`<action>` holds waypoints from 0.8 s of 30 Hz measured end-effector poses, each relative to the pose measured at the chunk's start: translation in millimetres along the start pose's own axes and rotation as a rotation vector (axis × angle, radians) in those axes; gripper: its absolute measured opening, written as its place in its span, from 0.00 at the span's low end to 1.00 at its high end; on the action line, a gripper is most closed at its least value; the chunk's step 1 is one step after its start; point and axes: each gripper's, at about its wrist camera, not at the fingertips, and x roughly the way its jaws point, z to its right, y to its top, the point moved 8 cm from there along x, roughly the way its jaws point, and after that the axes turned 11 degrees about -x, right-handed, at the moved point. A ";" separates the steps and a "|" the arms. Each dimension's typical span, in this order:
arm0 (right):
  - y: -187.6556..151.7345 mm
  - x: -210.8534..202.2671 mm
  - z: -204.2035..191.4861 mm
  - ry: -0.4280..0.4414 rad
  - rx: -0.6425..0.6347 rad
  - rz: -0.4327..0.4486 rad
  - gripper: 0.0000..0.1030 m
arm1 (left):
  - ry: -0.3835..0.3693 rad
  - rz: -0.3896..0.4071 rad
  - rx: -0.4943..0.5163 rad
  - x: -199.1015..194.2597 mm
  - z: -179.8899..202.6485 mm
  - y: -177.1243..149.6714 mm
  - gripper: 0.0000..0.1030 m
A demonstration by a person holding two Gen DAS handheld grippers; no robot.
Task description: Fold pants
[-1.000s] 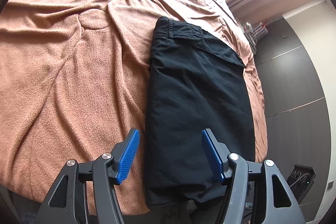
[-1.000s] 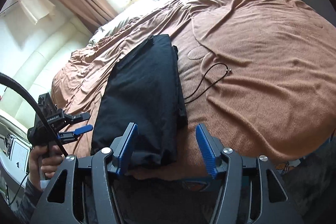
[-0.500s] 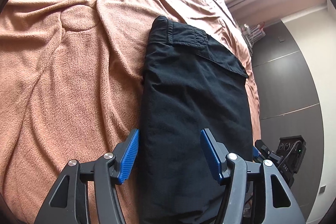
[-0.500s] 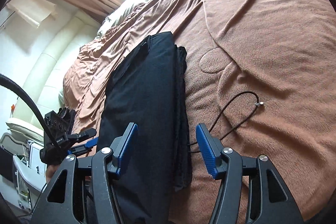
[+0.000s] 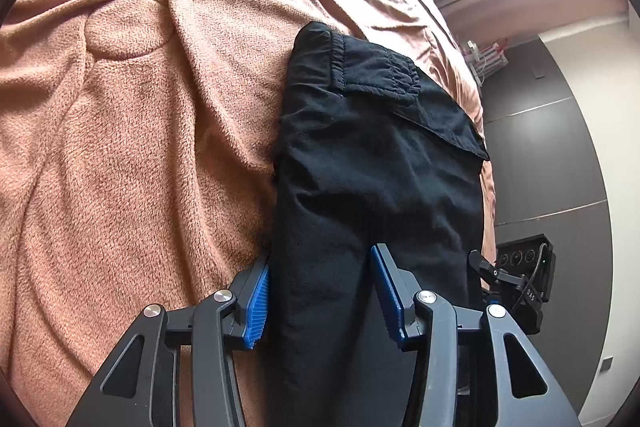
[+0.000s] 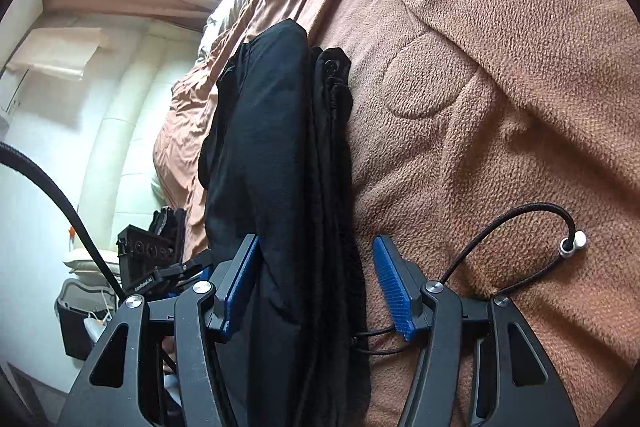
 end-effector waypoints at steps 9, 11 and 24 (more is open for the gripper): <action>3.7 -10.4 -8.8 0.028 -0.077 0.010 0.35 | -0.031 0.017 -0.005 -7.3 8.6 5.4 0.39; 0.0 -7.9 -2.9 -0.009 -0.095 -0.014 0.35 | -0.022 0.013 -0.007 -7.2 7.1 5.1 0.39; 19.5 13.8 -0.2 0.014 -0.057 -0.102 0.56 | -0.030 0.016 -0.047 -4.9 -6.7 -4.9 0.39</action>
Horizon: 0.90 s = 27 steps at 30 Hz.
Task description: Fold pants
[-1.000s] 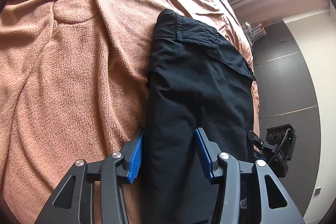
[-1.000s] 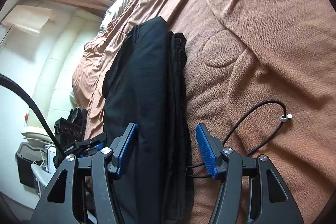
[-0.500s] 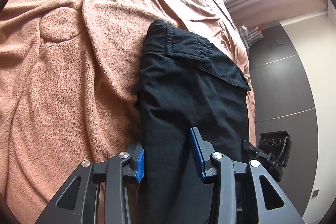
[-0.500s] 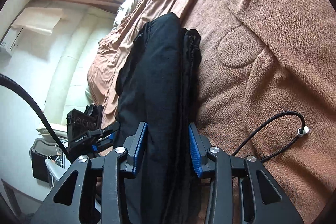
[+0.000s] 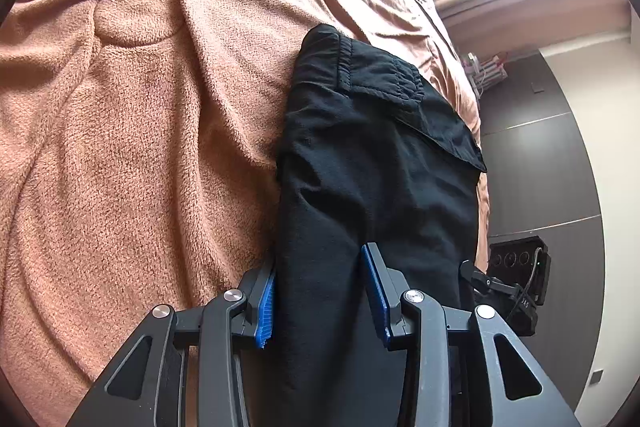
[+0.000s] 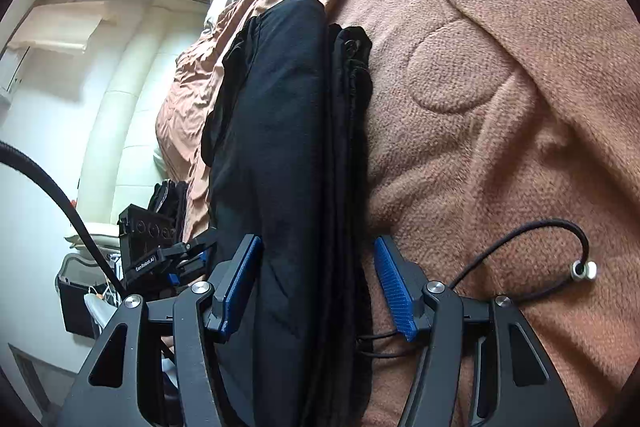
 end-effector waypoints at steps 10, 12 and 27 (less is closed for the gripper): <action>7.1 2.0 -12.3 0.004 -0.077 0.034 0.24 | -0.043 0.009 -0.002 -0.9 10.5 1.7 0.26; 1.2 -4.9 -15.1 0.010 -0.093 0.055 0.21 | -0.063 0.008 0.000 -3.4 16.0 1.9 0.20; -29.2 -9.6 -69.1 -0.052 -0.141 0.134 0.17 | -0.142 0.016 0.072 -49.4 39.7 -9.2 0.11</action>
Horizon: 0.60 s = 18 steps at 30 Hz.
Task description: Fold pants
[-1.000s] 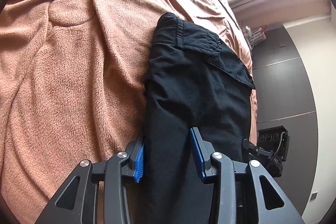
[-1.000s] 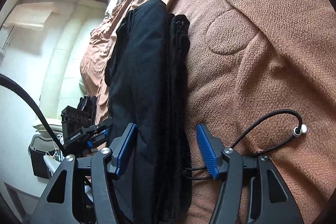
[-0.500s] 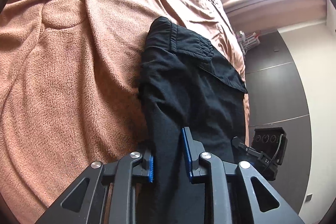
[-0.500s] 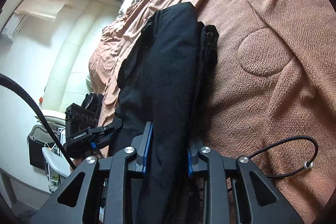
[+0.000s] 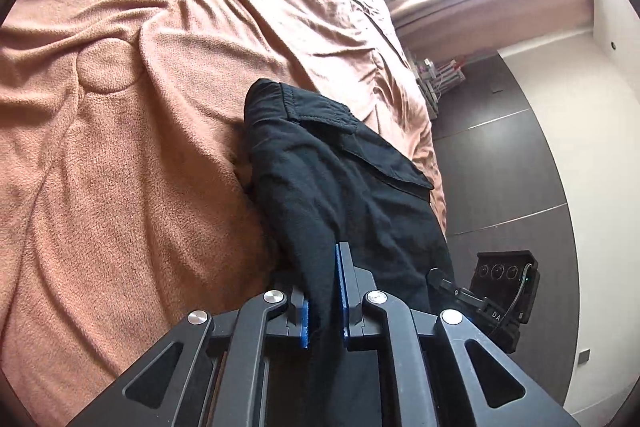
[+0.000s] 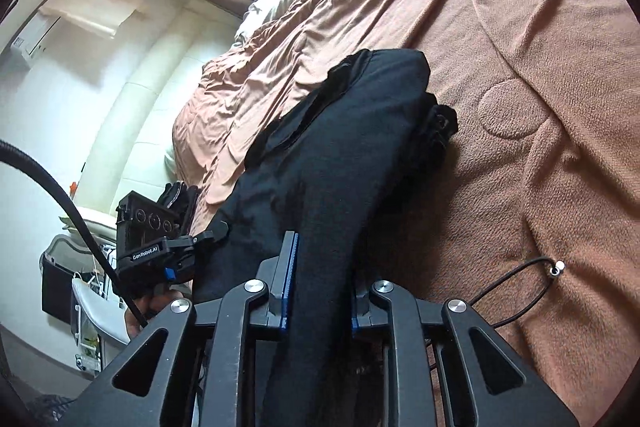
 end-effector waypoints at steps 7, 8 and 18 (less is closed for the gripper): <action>-16.9 -39.0 -33.5 -0.042 -0.010 0.063 0.17 | -0.058 -0.014 0.066 -24.5 29.2 -22.0 0.10; -20.8 -46.5 -36.1 -0.047 -0.014 0.071 0.17 | -0.067 -0.013 0.077 -29.2 34.6 -26.4 0.10; -37.4 -108.7 -73.6 -0.038 -0.056 0.131 0.17 | -0.136 0.012 0.139 -69.9 90.0 -58.0 0.10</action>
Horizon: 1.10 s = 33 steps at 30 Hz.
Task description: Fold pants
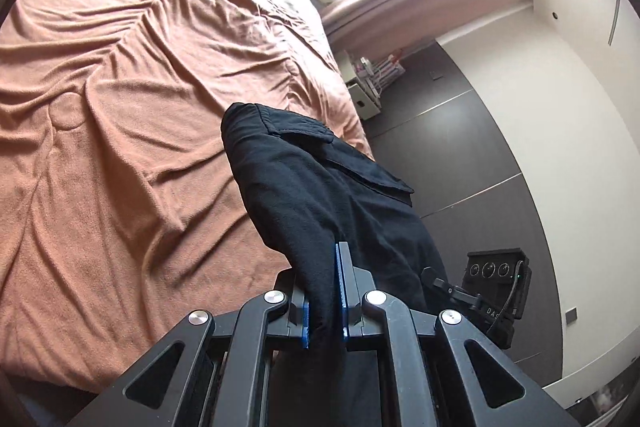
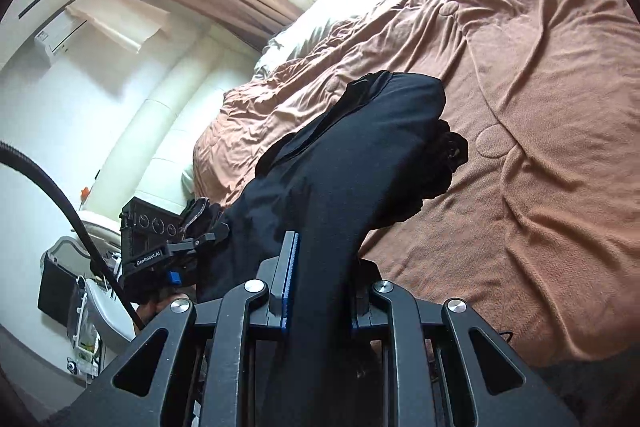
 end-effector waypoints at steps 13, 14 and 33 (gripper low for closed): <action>17.2 -91.7 43.0 0.006 -0.069 0.084 0.17 | -0.009 -0.010 0.115 57.8 89.9 -19.0 0.10; 17.3 -100.9 47.8 0.002 -0.069 0.090 0.17 | -0.013 -0.018 0.121 67.3 96.7 -21.0 0.10; 43.8 -236.0 160.6 -0.097 -0.093 0.123 0.17 | -0.077 -0.129 0.202 259.3 196.2 -45.5 0.10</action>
